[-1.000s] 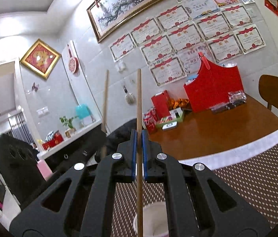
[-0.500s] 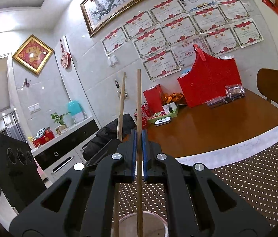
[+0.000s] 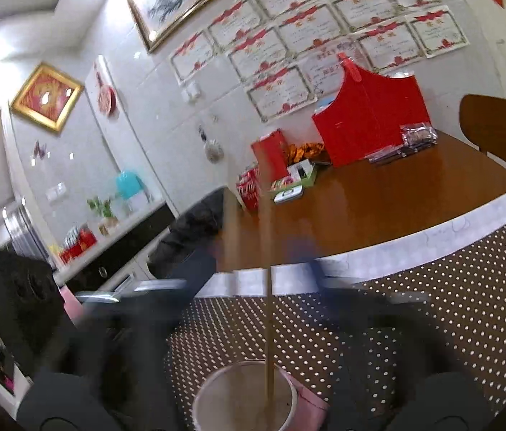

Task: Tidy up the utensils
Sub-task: 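Lower the left tool's chopstick into the pink cup and open it while the right tool does the same, then move both open tools back down to the chopstick pile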

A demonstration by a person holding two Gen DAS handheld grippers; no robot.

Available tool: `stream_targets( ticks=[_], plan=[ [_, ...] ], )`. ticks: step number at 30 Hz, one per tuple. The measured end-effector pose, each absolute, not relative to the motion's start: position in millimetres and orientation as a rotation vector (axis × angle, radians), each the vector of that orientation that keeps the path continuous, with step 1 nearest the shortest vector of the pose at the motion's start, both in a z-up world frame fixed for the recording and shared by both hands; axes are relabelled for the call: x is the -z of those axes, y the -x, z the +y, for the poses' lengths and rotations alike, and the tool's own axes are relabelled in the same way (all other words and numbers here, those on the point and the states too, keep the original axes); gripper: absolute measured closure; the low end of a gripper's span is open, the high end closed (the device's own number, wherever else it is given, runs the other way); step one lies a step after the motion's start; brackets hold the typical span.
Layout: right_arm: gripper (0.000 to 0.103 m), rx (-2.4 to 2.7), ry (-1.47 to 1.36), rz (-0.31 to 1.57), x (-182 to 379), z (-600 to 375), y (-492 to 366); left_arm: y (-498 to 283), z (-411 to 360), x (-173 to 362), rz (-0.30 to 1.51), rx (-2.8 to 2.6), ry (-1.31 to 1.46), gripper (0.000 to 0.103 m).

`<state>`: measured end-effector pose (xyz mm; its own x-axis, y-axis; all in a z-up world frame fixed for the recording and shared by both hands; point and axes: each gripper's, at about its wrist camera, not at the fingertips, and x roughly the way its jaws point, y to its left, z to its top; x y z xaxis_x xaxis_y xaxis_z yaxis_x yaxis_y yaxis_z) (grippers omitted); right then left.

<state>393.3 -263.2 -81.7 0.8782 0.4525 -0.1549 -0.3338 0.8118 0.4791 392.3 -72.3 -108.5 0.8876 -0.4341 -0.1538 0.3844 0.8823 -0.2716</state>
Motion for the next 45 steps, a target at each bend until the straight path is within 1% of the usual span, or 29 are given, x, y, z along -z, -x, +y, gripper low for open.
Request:
stream_targets(
  ticks=[2,3,4,5,8,10,13,17,24,33,39,42,45],
  plan=[
    [0.014,-0.428,-0.458,0.265,74.6,-264.4,-389.9,-388.4,-69.7,104.6,0.203,0.422,0.237,0.056],
    [0.013,-0.424,-0.463,0.261,71.5,-265.3,-388.5,-385.5,-68.2,101.2,0.197,0.415,0.232,0.052],
    [0.006,-0.420,-0.468,0.256,68.8,-266.3,-387.1,-383.2,-66.6,98.5,0.192,0.405,0.229,0.042],
    [0.006,-0.417,-0.474,0.252,65.1,-267.6,-384.9,-381.0,-65.7,96.4,0.187,0.396,0.228,0.032],
    [0.006,-0.392,-0.477,0.274,53.1,-269.2,-380.7,-373.6,-64.0,83.1,0.189,0.373,0.212,0.021],
    [0.006,-0.379,-0.486,0.282,46.0,-271.9,-374.3,-368.1,-63.2,74.9,0.207,0.355,0.198,0.021],
    [0.006,-0.377,-0.474,0.294,37.5,-273.9,-363.0,-353.5,-58.9,65.9,0.256,0.325,0.183,0.017],
    [0.006,-0.369,-0.410,0.325,27.3,-273.5,-341.1,-328.0,-56.9,58.4,0.289,0.260,0.087,0.017],
    [0.006,-0.339,-0.324,0.379,28.5,-284.5,-286.8,-277.0,-34.9,64.5,0.362,0.213,0.069,0.017],
    [0.006,-0.331,-0.290,0.492,75.3,-307.1,-251.6,-239.9,-26.1,106.2,0.518,0.143,-0.001,0.017],
    [0.006,-0.360,-0.353,0.544,115.7,-322.9,-256.5,-226.5,-26.1,145.3,0.637,0.109,-0.026,0.017],
    [0.006,-0.368,-0.372,0.645,138.6,-326.6,-265.1,-218.3,-29.7,166.7,0.704,0.094,-0.038,0.017],
    [0.006,-0.355,-0.354,0.650,142.8,-329.6,-265.0,-210.6,-38.6,190.6,0.774,0.096,-0.064,0.017]
  ],
)
